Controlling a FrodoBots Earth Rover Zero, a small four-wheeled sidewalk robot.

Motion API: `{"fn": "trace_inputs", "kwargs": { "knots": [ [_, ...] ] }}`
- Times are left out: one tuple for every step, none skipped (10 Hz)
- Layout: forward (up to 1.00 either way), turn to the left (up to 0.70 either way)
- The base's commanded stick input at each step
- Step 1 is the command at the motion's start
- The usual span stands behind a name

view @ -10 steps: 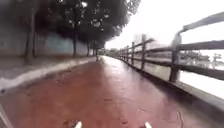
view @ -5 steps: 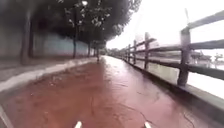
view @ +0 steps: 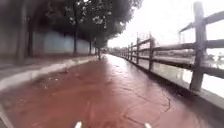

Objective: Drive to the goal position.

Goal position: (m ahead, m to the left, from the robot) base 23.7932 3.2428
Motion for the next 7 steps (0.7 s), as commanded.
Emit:
{"fn": "trace_inputs", "kwargs": {
  "knots": [
    [0.5,0.0],
    [0.5,0.0],
    [0.5,0.0],
    [0.5,0.0],
    [0.5,0.0],
    [0.5,0.0],
    [0.5,0.0]
  ]
}}
